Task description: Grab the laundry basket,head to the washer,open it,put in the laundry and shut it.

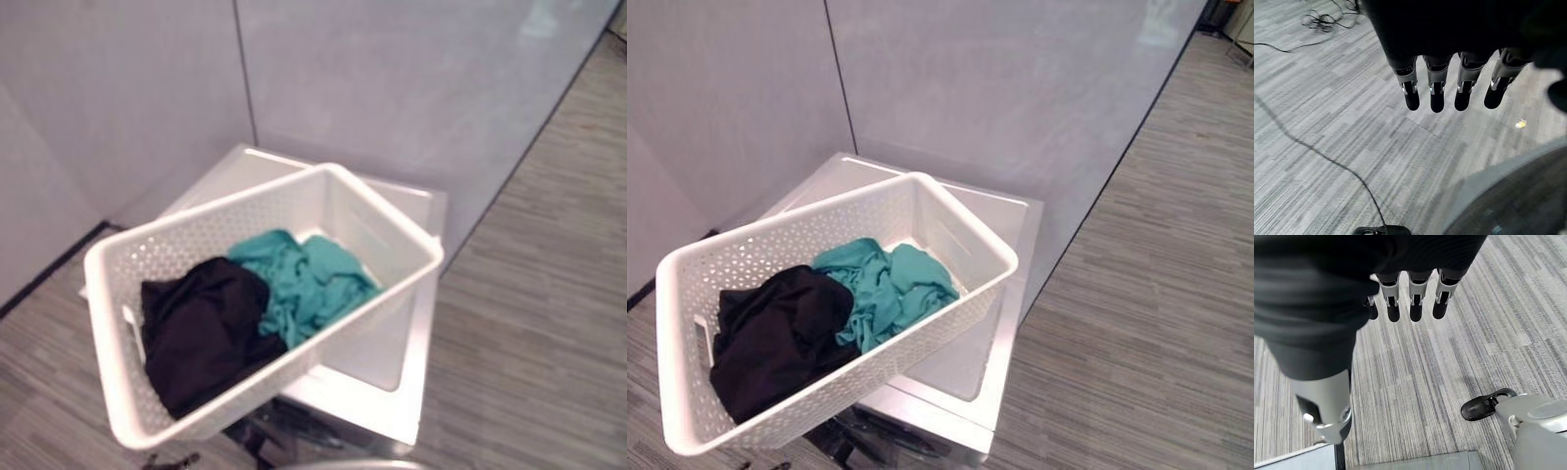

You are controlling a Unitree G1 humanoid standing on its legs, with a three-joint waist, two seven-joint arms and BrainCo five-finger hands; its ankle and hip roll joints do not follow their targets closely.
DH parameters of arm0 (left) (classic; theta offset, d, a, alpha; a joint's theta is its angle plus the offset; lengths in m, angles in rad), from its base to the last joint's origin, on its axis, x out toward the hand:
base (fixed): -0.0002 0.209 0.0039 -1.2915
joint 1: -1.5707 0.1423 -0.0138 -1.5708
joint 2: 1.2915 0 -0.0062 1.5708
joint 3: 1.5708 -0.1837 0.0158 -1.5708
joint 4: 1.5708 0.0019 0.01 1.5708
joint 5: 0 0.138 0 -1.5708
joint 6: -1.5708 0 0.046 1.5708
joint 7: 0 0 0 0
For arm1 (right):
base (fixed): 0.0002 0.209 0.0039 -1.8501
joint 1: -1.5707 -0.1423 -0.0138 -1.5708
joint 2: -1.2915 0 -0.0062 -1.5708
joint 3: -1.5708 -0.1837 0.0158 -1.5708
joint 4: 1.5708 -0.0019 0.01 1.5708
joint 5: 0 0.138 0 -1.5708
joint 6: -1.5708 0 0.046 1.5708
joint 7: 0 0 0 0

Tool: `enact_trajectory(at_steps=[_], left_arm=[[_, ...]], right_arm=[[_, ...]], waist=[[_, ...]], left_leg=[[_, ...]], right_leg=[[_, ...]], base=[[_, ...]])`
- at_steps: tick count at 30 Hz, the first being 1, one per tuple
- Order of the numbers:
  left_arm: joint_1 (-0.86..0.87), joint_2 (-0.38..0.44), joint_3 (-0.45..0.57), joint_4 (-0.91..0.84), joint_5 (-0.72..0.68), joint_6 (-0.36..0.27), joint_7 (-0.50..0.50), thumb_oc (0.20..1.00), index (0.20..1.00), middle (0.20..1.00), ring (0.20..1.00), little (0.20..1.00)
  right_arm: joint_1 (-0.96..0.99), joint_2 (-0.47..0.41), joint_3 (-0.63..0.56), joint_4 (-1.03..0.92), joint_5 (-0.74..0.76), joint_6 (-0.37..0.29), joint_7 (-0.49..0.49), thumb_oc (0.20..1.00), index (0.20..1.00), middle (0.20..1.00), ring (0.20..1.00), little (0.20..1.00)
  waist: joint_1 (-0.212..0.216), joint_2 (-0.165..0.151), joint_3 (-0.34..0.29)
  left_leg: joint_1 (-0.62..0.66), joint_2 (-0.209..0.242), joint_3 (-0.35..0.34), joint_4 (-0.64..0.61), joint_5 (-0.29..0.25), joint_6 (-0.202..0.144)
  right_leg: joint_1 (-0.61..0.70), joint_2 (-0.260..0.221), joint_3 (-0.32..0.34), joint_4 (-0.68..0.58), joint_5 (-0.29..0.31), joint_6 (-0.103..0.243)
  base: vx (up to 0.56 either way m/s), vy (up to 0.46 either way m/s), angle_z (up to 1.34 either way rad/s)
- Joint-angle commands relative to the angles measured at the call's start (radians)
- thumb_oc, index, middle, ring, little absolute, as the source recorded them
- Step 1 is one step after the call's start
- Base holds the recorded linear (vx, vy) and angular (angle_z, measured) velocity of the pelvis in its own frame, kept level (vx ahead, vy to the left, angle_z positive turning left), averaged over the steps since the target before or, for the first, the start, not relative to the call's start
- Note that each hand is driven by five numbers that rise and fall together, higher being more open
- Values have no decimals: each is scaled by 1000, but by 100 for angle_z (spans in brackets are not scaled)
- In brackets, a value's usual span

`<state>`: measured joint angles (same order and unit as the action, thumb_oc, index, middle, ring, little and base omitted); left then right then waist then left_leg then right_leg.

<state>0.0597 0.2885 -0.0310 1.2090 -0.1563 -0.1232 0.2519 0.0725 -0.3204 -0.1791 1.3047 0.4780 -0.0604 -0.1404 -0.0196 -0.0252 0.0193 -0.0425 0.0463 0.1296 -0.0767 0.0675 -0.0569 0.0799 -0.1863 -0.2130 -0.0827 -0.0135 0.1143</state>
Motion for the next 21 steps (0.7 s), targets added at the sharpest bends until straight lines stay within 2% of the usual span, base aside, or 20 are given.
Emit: enact_trajectory(at_steps=[1,2,5,6,7,8,9,11,12,13,14,15,16,17,19,20,21], left_arm=[[-58,34,0,12,32,-30,12,1000,1000,1000,1000,1000],[-71,37,-3,5,24,-29,14,1000,1000,1000,1000,1000],[-83,49,5,-39,7,-27,22,1000,1000,1000,1000,1000],[-83,49,5,-39,7,-27,22,1000,1000,1000,1000,1000],[-74,52,16,-32,3,-20,23,1000,1000,1000,1000,1000],[-57,50,27,-25,0,-16,15,1000,1000,1000,1000,1000],[-57,50,27,-26,0,-16,15,1000,1000,1000,1000,1000],[-39,45,35,-19,-6,-16,4,1000,1000,1000,1000,1000],[-40,42,31,-16,-3,-17,0,1000,1000,1000,1000,1000],[-38,40,27,-17,3,-17,-1,1000,1000,1000,1000,1000],[-46,37,24,-20,4,-18,-1,1000,1000,1000,1000,1000],[-55,28,13,-26,4,-21,-3,1000,1000,1000,1000,1000],[-55,28,12,-26,4,-21,-3,1000,1000,1000,1000,1000],[-68,9,-13,-48,2,-23,-9,1000,1000,1000,1000,1000],[-95,-14,-50,-77,6,-25,-7,1000,1000,1000,1000,1000],[-105,-13,-57,-83,-1,-28,-5,1000,1000,1000,1000,1000],[-108,-15,-60,-85,-1,-29,-3,1000,1000,1000,1000,1000]], right_arm=[[-78,-28,10,-17,-11,-8,-9,1000,1000,1000,1000,1000],[-92,-26,28,-26,-15,-9,-11,1000,1000,1000,1000,1000],[-107,-9,71,-60,-28,-14,-13,1000,1000,1000,1000,1000],[-107,-9,71,-60,-28,-14,-13,1000,1000,1000,1000,1000],[-101,7,88,-55,-32,-13,-4,1000,1000,1000,1000,1000],[-91,27,104,-39,-35,-13,9,1000,1000,1000,1000,1000],[-91,27,104,-39,-35,-13,9,1000,1000,1000,1000,1000],[-85,35,112,-33,-27,-14,17,1000,1000,1000,1000,1000],[-86,37,120,-36,-22,-18,16,1000,1000,1000,1000,1000],[-85,40,132,-46,-21,-23,12,1000,1000,1000,1000,1000],[-90,43,145,-55,-20,-26,9,1000,1000,1000,1000,1000],[-97,44,157,-61,-19,-28,7,1000,1000,1000,1000,1000],[-97,44,157,-61,-19,-28,7,1000,1000,1000,1000,1000],[-100,40,174,-78,-18,-33,5,1000,1000,1000,1000,1000],[-110,24,173,-82,-9,-36,-2,1000,1000,1000,1000,1000],[-120,13,176,-86,-2,-36,-2,1000,1000,1000,1000,1000],[-123,10,179,-91,-4,-37,-2,1000,1000,1000,1000,1000]], waist=[[-16,14,98],[-17,21,116],[3,46,136],[3,46,135],[11,46,123],[24,32,95],[25,34,93],[57,-2,53],[73,-19,36],[89,-36,31],[110,-44,27],[121,-47,33],[122,-46,32],[131,-38,46],[120,-9,90],[118,2,107],[118,5,119]], left_leg=[[5,16,6,172,-192,34],[-2,18,20,176,-188,43],[-26,19,62,185,-156,76],[-27,18,62,185,-156,76],[-25,12,90,174,-139,100],[-38,0,109,158,-117,112],[-40,4,110,156,-115,111],[-87,-22,129,158,-88,111],[-113,-30,137,164,-78,111],[-135,-35,146,175,-72,108],[-168,-29,163,191,-62,98],[-205,-19,171,209,-47,90],[-207,-18,171,210,-48,90],[-263,0,176,228,-8,65],[-315,15,146,241,56,18],[-324,23,95,243,83,-12],[-322,17,34,257,88,-26]], right_leg=[[-162,-160,47,148,154,111],[-197,-155,40,195,146,107],[-200,-106,-75,396,24,60],[-201,-106,-75,396,24,60],[-164,-39,-90,504,-45,54],[-98,37,-53,534,-82,57],[-99,41,-52,529,-77,56],[7,115,28,446,-78,55],[47,138,64,388,-98,41],[67,143,87,344,-145,17],[86,144,83,282,-196,-10],[94,147,82,231,-215,-29],[93,148,82,230,-214,-29],[99,168,81,158,-237,-62],[90,182,49,128,-237,-80],[66,185,54,135,-227,-88],[57,178,52,142,-224,-89]], base=[[-259,215,4],[-319,272,-24],[-286,253,-40],[-214,195,-23],[-259,148,-21],[-263,146,-42],[-172,22,-50],[-141,-32,-44],[-183,-51,-34],[-208,-78,-42],[-267,-121,-57],[-212,-102,-69],[-324,-128,-38],[-403,-138,-2],[-461,-113,43],[-288,-4,46],[-286,37,26]])
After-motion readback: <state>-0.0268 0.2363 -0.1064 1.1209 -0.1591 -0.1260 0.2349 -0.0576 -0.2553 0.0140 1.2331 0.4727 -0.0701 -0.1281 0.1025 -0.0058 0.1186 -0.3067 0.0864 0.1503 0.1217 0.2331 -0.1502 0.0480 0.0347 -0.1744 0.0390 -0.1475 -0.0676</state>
